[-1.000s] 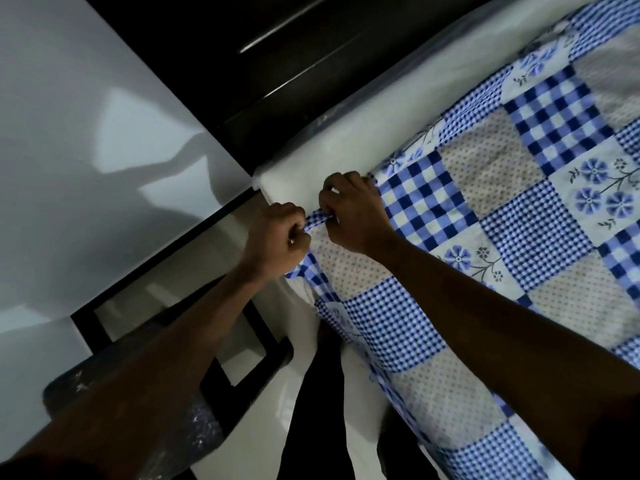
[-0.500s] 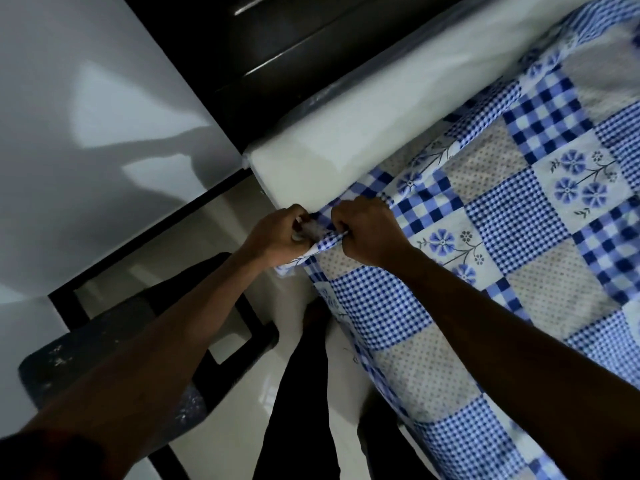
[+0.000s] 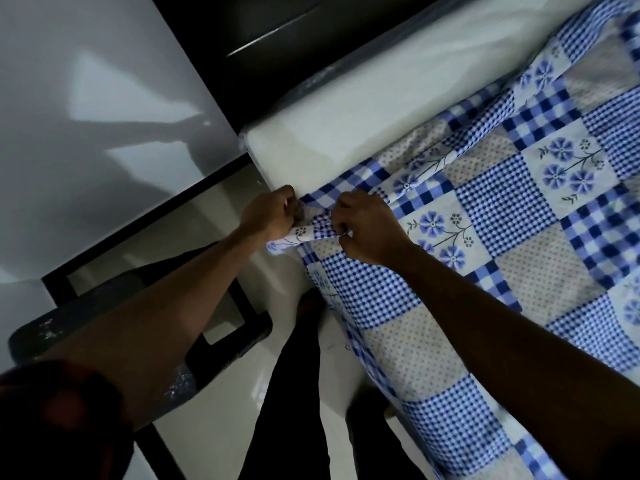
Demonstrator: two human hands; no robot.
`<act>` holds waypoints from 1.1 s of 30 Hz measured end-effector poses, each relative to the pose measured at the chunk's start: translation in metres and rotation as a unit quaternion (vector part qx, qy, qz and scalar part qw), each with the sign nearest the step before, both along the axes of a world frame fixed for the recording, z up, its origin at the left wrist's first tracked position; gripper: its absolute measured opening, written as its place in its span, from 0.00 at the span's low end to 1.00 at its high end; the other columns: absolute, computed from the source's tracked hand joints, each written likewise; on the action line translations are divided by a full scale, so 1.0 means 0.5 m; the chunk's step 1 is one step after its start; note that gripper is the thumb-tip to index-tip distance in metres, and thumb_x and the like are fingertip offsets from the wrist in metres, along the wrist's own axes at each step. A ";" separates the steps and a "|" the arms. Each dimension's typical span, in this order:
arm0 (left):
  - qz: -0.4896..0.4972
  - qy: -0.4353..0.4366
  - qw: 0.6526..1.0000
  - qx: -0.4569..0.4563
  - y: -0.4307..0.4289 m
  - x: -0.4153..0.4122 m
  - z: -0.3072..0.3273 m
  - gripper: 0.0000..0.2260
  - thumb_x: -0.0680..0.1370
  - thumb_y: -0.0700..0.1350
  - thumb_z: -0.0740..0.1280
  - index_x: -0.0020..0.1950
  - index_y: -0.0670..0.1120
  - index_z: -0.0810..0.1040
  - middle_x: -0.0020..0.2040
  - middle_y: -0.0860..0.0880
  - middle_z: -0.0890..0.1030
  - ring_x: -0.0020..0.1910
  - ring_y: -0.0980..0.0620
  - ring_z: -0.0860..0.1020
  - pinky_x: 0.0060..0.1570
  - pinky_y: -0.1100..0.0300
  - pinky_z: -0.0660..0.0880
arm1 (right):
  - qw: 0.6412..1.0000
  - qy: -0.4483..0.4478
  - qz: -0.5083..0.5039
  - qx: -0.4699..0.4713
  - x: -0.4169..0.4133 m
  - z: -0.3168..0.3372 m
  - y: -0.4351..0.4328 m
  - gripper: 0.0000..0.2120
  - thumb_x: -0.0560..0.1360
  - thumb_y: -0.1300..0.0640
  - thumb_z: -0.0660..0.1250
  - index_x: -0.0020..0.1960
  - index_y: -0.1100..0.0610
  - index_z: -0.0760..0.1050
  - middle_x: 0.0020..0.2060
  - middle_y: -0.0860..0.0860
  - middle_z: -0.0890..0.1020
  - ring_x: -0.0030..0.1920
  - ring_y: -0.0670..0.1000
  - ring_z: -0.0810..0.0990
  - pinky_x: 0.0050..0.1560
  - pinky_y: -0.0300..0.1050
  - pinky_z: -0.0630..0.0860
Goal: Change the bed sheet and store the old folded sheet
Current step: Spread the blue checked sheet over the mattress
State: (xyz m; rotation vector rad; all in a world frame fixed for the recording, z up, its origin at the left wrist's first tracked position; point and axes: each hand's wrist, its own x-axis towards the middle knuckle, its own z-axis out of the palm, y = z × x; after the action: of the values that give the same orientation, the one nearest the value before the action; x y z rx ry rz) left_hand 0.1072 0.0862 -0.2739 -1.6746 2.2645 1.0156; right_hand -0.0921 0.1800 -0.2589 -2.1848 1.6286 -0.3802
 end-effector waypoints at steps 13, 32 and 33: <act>0.077 0.067 0.994 0.037 -0.004 0.010 -0.027 0.07 0.82 0.44 0.63 0.55 0.42 0.77 0.52 0.39 0.82 0.49 0.42 0.80 0.44 0.54 0.73 | 0.972 0.080 -0.042 0.215 0.021 0.027 0.028 0.22 0.65 0.58 0.70 0.57 0.49 0.71 0.38 0.45 0.75 0.47 0.57 0.78 0.60 0.52 0.64; 0.000 0.014 1.000 -0.019 0.092 0.041 0.003 0.13 0.80 0.52 0.65 0.57 0.44 0.78 0.54 0.39 0.83 0.54 0.37 0.80 0.47 0.52 0.74 | 0.984 0.018 -0.016 0.175 0.080 0.040 0.025 0.24 0.77 0.61 0.61 0.71 0.45 0.74 0.63 0.55 0.78 0.62 0.58 0.77 0.59 0.49 0.73; 0.025 -0.010 0.999 -0.032 0.081 0.033 0.004 0.13 0.81 0.51 0.63 0.57 0.43 0.79 0.55 0.38 0.82 0.55 0.36 0.80 0.48 0.52 0.74 | 0.981 0.039 -0.017 0.187 0.081 0.045 0.029 0.23 0.78 0.60 0.61 0.71 0.47 0.74 0.64 0.55 0.77 0.63 0.58 0.76 0.60 0.50 0.73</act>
State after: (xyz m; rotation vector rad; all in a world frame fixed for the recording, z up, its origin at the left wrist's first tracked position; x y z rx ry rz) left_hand 0.1238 0.1265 -0.2716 -1.7659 2.2766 0.9433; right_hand -0.0515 0.1945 -0.2363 -1.9107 1.6252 0.0073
